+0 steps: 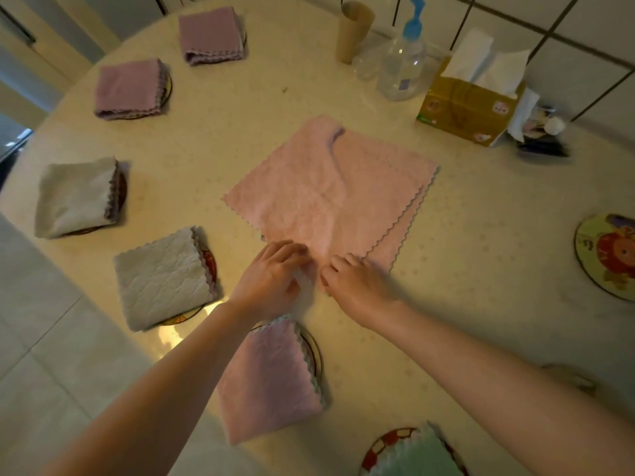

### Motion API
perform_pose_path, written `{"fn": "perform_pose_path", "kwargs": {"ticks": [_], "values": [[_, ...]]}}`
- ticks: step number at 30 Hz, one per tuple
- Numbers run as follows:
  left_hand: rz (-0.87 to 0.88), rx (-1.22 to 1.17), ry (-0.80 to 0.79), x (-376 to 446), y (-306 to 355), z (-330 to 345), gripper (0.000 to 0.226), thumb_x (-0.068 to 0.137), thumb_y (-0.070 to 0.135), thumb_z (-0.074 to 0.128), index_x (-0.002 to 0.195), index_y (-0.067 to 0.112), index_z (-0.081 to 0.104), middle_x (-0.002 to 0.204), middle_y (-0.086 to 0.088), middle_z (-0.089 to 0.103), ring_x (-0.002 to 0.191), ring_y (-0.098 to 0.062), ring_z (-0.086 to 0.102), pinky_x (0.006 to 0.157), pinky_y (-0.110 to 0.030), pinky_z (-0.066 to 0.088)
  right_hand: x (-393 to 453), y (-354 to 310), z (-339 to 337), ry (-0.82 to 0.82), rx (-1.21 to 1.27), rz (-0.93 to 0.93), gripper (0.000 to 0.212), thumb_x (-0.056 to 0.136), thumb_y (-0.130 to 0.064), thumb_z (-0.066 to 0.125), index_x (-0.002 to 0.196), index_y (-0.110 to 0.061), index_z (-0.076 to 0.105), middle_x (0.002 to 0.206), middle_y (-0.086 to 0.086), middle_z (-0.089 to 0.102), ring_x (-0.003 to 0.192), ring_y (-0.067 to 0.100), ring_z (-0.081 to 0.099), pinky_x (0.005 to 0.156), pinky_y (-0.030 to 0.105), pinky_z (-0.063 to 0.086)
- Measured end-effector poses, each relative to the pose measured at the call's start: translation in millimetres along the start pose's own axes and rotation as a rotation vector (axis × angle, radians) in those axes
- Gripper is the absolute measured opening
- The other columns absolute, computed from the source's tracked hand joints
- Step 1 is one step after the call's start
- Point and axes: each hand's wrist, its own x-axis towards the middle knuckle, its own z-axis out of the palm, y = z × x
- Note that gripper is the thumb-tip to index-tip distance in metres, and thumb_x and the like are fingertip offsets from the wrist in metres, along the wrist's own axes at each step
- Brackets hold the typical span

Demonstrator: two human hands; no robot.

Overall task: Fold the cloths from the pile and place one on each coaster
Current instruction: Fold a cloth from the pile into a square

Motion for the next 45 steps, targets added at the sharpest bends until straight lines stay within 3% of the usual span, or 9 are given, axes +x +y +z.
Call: {"fn": "perform_pose_path", "kwargs": {"ticks": [7, 13, 17, 20, 23, 30, 34, 40, 45], "values": [[0.038, -0.023, -0.012, 6, -8, -3, 0.055, 0.07, 0.025, 0.038, 0.118, 0.021, 0.065, 0.128, 0.001, 0.06, 0.117, -0.025, 0.053, 0.101, -0.04, 0.044, -1, -1, 4, -0.032, -0.026, -0.006, 0.027, 0.09, -0.029, 0.053, 0.11, -0.011, 0.051, 0.11, 0.009, 0.054, 0.102, 0.029, 0.049, 0.077, 0.042, 0.045], [0.068, -0.022, -0.017, 8, -14, -3, 0.055, 0.071, 0.026, 0.041, 0.122, 0.023, 0.062, 0.129, 0.002, 0.057, 0.119, -0.025, 0.05, 0.099, -0.04, 0.044, 2, -1, -6, -0.039, 0.038, 0.003, 0.031, 0.085, -0.002, 0.042, 0.114, -0.013, 0.044, 0.115, 0.008, 0.049, 0.103, 0.029, 0.049, 0.074, 0.036, 0.041], [0.007, -0.04, 0.074, 20, -21, -7, 0.047, 0.075, 0.017, 0.065, 0.121, 0.017, 0.061, 0.123, -0.003, 0.06, 0.114, -0.029, 0.052, 0.091, -0.044, 0.048, 11, 3, -31, 0.084, 0.173, 0.047, 0.008, 0.096, -0.013, 0.047, 0.098, -0.017, 0.041, 0.099, 0.001, 0.051, 0.073, 0.025, 0.057, 0.051, 0.037, 0.038], [-0.07, -0.059, 0.154, 36, -34, -17, 0.047, 0.072, 0.012, 0.075, 0.117, 0.017, 0.065, 0.121, -0.004, 0.063, 0.114, -0.031, 0.053, 0.091, -0.046, 0.047, 15, 5, -65, 0.165, 0.367, 0.081, 0.01, 0.1, -0.027, 0.039, 0.094, -0.019, 0.041, 0.084, -0.001, 0.057, 0.059, 0.022, 0.056, 0.048, 0.043, 0.045], [-0.164, -0.111, 0.22, 52, -52, -32, 0.042, 0.075, 0.003, 0.068, 0.116, 0.013, 0.068, 0.121, -0.009, 0.066, 0.115, -0.032, 0.056, 0.097, -0.044, 0.044, 20, 9, -96, 0.193, 0.68, 0.147, 0.011, 0.101, -0.028, 0.037, 0.093, -0.021, 0.041, 0.079, 0.0, 0.063, 0.066, 0.015, 0.065, 0.052, 0.04, 0.047], [-0.395, -0.216, 0.355, 72, -73, -77, 0.028, 0.088, 0.009, 0.057, 0.111, 0.015, 0.071, 0.113, -0.009, 0.07, 0.105, -0.03, 0.064, 0.087, -0.037, 0.05, 23, 26, -151, 0.487, 0.69, 0.076, 0.007, 0.097, -0.018, 0.048, 0.093, -0.017, 0.043, 0.078, -0.002, 0.057, 0.072, 0.015, 0.059, 0.061, 0.028, 0.043], [-0.413, -0.264, 0.487, 87, -57, -109, 0.031, 0.091, 0.005, 0.053, 0.117, 0.012, 0.067, 0.117, -0.01, 0.068, 0.11, -0.029, 0.061, 0.091, -0.034, 0.045, 17, 51, -174, 0.621, 0.669, 0.078, 0.008, 0.096, -0.018, 0.047, 0.097, -0.01, 0.047, 0.088, 0.005, 0.062, 0.08, 0.017, 0.062, 0.068, 0.042, 0.05], [-0.278, -0.452, 0.702, 79, 25, -147, 0.027, 0.085, -0.003, 0.049, 0.104, 0.008, 0.065, 0.098, -0.012, 0.068, 0.089, -0.024, 0.059, 0.073, -0.03, 0.043, -35, 80, -208, 0.882, 0.609, 0.076, 0.004, 0.097, -0.012, 0.043, 0.099, -0.009, 0.044, 0.077, -0.008, 0.046, 0.067, 0.01, 0.048, 0.062, 0.027, 0.039], [-0.175, -0.362, 0.696, 34, 104, -124, 0.022, 0.082, -0.001, 0.054, 0.099, 0.006, 0.065, 0.094, -0.012, 0.066, 0.087, -0.023, 0.058, 0.067, -0.021, 0.033, -117, 103, -193, 0.928, 0.616, 0.105, 0.006, 0.097, -0.011, 0.043, 0.097, -0.017, 0.044, 0.077, -0.007, 0.045, 0.064, -0.001, 0.045, 0.058, 0.013, 0.033]]}}
